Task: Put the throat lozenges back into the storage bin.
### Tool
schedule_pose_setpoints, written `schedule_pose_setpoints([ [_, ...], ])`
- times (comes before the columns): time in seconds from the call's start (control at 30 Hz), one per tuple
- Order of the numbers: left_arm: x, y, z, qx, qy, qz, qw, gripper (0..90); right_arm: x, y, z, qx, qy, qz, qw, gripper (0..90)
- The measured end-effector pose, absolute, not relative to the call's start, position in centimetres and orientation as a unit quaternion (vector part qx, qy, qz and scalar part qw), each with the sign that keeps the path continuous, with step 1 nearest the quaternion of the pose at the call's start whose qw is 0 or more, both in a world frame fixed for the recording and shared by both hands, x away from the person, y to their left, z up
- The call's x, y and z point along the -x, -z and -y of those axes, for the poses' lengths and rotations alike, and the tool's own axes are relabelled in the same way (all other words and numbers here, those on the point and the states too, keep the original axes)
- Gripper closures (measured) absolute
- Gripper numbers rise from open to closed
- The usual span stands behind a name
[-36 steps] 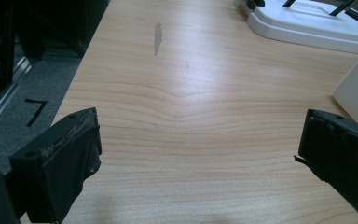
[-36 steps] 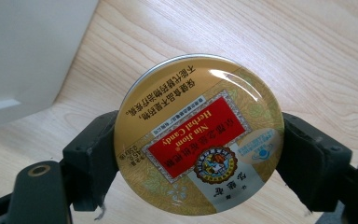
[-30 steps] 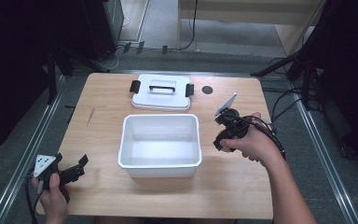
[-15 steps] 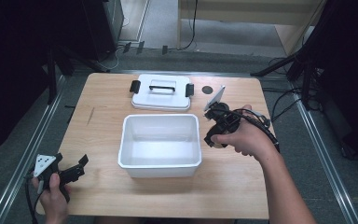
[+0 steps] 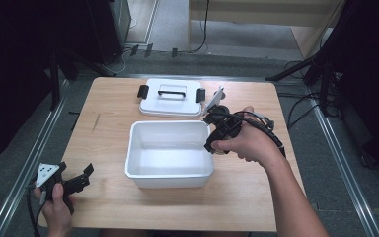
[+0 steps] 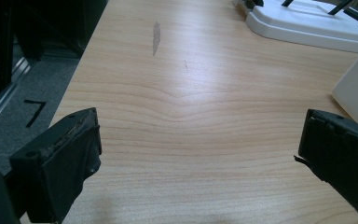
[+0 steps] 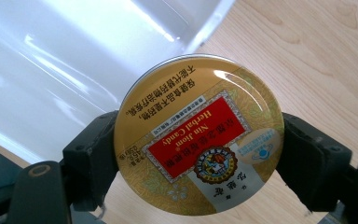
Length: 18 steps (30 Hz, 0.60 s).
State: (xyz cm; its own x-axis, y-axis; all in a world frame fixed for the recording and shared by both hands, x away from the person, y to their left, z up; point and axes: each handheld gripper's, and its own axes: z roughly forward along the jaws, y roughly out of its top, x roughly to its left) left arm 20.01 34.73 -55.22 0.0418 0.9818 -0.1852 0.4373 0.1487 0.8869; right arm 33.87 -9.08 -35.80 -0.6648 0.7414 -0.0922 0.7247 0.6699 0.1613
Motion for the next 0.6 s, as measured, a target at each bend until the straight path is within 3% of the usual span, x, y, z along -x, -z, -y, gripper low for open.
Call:
schedule_pose_setpoints([
  [0.6, -20.0, 55.2, -34.7, -0.575, -0.310, -0.618, 0.437, 0.0, -33.3, 36.1, 5.9, -0.336, -0.079, -0.935, 0.082, 20.1],
])
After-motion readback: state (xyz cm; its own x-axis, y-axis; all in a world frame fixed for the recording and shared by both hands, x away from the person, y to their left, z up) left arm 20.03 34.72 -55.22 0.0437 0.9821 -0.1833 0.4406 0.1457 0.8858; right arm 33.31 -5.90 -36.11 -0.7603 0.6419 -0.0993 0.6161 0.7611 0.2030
